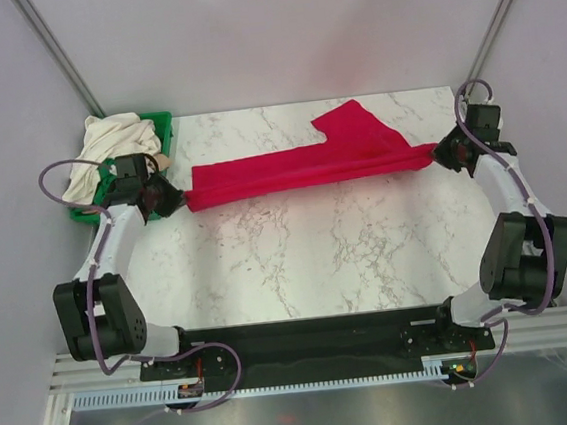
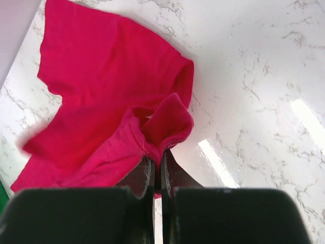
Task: Fold and stack the t-shirts
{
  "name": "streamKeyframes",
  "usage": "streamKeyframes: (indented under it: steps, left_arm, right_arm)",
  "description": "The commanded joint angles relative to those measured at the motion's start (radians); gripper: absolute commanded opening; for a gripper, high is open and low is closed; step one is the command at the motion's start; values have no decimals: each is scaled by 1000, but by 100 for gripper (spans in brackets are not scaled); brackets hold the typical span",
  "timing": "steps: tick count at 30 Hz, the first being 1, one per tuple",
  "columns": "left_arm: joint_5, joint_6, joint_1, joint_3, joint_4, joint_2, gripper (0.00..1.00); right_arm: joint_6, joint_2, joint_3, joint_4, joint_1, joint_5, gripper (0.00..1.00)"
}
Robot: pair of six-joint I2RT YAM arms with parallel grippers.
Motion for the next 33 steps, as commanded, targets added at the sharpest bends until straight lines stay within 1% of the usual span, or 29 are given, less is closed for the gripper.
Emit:
streamKeyframes:
  steps: [1, 2, 4, 5, 6, 7, 10, 12, 16, 17, 18, 19, 20, 21, 22, 23, 24, 25, 26, 27, 28, 30, 31, 33]
  left_arm:
    - [-78, 32, 39, -2, -67, -82, 2]
    - [-80, 29, 39, -28, -60, -96, 2]
    - [-52, 23, 39, -88, -41, -124, 2]
    - [-40, 20, 37, -153, -18, -133, 2]
    - [-23, 18, 37, -189, -2, -145, 2]
    - [-17, 17, 39, -254, 10, -157, 2]
    - [-37, 31, 37, -341, 38, -216, 2]
    - [-48, 38, 39, -368, 41, -234, 2]
    - [-26, 29, 35, -433, 65, -248, 2]
    - [-25, 26, 35, -438, 67, -250, 2]
    - [-25, 26, 35, -441, 67, -251, 5]
    - [-23, 23, 32, -445, 68, -256, 8]
    - [-19, 23, 29, -448, 67, -263, 17]
    - [-8, 20, 29, -450, 67, -298, 22]
    - [-12, 5, 29, -467, 65, -326, 27]
    - [-20, 0, 28, -473, 65, -358, 38]
    - [-37, -4, 29, -477, 65, -434, 43]
    - [-40, -3, 29, -467, 50, -466, 47]
    - [-43, 3, 29, -444, 32, -495, 49]
    - [-40, 14, 28, -416, 6, -515, 53]
    - [-42, 37, 28, -357, -17, -544, 55]
    - [-37, 64, 28, -297, -94, -564, 59]
    - [-31, 98, 28, -251, -111, -576, 60]
    - [-8, 138, 28, -218, -158, -604, 63]
  right_arm:
    - [-37, -81, -34, -28, -21, 90, 0]
    - [-35, -98, -118, -18, -22, 90, 0]
    - [-32, -115, -203, 14, -27, 70, 0]
    - [-22, -113, -282, 34, -27, 58, 0]
    - [-19, -113, -317, 76, -28, 52, 0]
    - [-16, -110, -346, 90, -31, 46, 0]
    - [-19, -101, -398, 103, -54, 33, 0]
    - [-17, -119, -433, 107, -68, 40, 0]
    - [0, -173, -512, 121, -126, 79, 0]
    - [1, -182, -518, 121, -137, 73, 2]
    - [1, -196, -524, 118, -146, 70, 6]
    - [3, -205, -536, 117, -168, 66, 18]
    - [1, -231, -541, 117, -175, 60, 25]
    - [-2, -248, -544, 115, -179, 64, 37]
    - [-15, -269, -544, 112, -180, 70, 44]
    - [-19, -317, -542, 109, -179, 78, 52]
    - [-23, -343, -538, 106, -179, 90, 71]
    - [-25, -365, -512, 97, -179, 90, 75]
    - [-34, -383, -495, 88, -179, 111, 77]
    - [-34, -414, -475, 68, -177, 116, 82]
    - [-37, -424, -426, 57, -174, 122, 83]
    - [-46, -440, -375, 49, -154, 115, 84]
    - [-46, -437, -324, 52, -113, 110, 84]
    - [-55, -394, -265, 86, -44, 110, 85]
